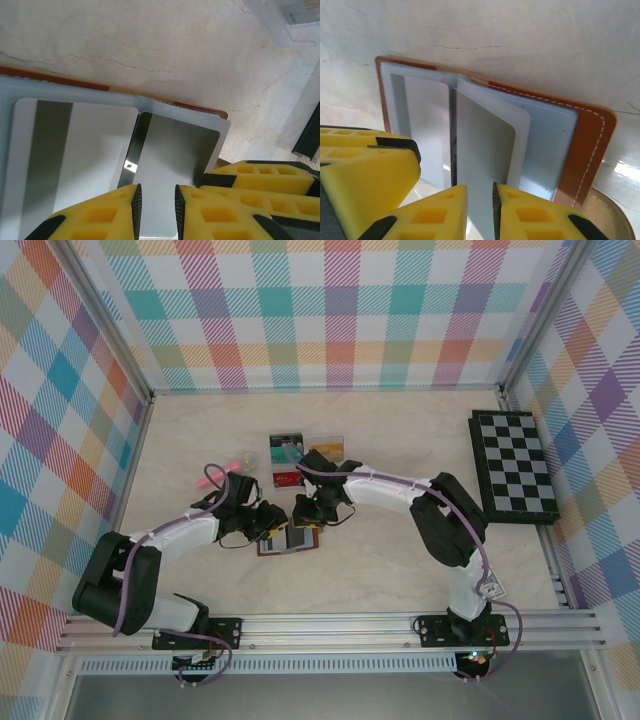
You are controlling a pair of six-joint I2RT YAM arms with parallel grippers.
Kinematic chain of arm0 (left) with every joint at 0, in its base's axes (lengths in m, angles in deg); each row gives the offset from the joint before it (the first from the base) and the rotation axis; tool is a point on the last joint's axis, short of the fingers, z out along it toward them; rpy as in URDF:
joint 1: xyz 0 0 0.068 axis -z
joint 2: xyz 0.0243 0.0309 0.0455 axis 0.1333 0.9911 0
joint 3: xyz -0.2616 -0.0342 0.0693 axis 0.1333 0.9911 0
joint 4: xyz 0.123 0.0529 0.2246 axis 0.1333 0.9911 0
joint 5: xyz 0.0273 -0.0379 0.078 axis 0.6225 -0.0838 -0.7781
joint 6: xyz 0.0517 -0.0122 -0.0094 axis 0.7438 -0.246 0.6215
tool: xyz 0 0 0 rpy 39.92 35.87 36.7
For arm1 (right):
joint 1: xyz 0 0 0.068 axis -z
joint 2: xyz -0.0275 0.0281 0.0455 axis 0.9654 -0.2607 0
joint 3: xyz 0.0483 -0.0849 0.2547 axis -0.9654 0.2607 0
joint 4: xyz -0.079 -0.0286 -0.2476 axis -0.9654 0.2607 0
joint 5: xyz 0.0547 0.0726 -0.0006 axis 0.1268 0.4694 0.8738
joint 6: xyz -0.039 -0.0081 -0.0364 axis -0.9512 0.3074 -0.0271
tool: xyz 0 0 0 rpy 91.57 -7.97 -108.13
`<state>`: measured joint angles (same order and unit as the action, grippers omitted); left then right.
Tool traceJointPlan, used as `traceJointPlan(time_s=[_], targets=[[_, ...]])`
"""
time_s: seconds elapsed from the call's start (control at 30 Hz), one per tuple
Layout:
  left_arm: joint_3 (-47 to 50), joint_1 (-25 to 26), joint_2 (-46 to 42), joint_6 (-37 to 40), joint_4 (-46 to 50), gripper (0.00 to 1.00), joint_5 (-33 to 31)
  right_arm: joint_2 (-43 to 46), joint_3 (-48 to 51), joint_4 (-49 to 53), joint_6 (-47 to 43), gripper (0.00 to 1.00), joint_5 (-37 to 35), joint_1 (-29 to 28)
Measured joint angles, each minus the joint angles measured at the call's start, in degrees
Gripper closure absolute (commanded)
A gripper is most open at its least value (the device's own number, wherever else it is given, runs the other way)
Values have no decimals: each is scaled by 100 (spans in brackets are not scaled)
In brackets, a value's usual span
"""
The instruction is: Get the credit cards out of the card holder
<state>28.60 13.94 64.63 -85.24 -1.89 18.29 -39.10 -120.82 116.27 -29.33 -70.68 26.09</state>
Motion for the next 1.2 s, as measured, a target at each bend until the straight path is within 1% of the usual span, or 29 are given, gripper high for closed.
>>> traceJointPlan(time_s=[0.13, 0.43, 0.7, 0.87, 1.2], targets=[[0, 0, 168, -4, -114, 74, 83, -48, 0, 83, 33, 79, -66, 0], [0, -2, 328, 63, -105, 68, 83, -304, 17, 111, 57, 80, -151, 70], [0, -11, 507, 221, -205, 68, 186, -308, 122, -35, 131, 80, -2, 160], [-2, -13, 518, 483, -151, 67, 146, -308, 181, -114, 164, 80, 131, 219], [-2, -39, 625, 778, -273, 69, 411, -308, 219, -162, 166, 81, 219, 249]])
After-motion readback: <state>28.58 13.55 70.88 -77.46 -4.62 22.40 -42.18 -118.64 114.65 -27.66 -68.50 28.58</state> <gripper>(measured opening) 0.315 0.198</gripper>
